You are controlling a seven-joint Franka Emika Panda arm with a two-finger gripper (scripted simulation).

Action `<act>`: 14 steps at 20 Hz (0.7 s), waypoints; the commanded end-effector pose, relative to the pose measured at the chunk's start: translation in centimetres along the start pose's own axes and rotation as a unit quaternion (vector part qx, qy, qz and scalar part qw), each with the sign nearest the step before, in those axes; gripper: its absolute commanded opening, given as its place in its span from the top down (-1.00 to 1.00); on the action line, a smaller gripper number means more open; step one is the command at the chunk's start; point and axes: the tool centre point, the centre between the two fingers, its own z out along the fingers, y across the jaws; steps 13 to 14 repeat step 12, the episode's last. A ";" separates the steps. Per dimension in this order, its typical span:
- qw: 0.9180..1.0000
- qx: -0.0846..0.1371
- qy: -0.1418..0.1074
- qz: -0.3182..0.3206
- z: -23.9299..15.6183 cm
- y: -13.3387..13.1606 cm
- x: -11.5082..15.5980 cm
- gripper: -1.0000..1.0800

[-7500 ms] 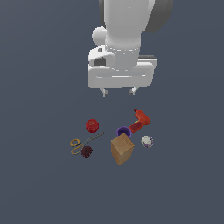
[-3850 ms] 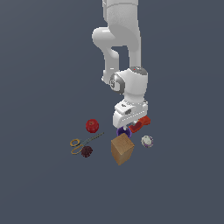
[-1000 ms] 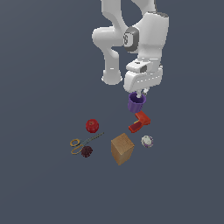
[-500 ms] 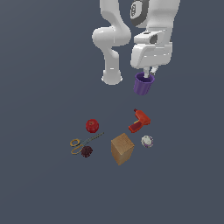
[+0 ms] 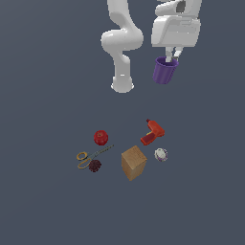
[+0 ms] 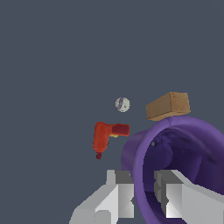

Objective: Pick up a designated object from a clutter of objects.

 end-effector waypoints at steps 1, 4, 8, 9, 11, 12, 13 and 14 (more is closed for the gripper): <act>1.000 0.000 0.000 0.000 -1.5 -0.3 0.1 1.00; 1.000 -0.001 0.000 0.001 -2.8 -0.6 0.2 1.00; 1.000 -0.001 0.000 0.001 -3.9 -0.8 0.4 1.00; 1.000 -0.001 0.000 0.001 -4.1 -0.8 0.4 1.00; 1.000 -0.001 0.000 0.001 -4.3 -0.8 0.5 1.00; 1.000 -0.001 0.000 0.001 -4.3 -0.8 0.5 1.00; 1.000 -0.001 0.000 0.001 -4.3 -0.8 0.5 1.00; 1.000 -0.001 0.000 0.001 -4.3 -0.8 0.5 1.00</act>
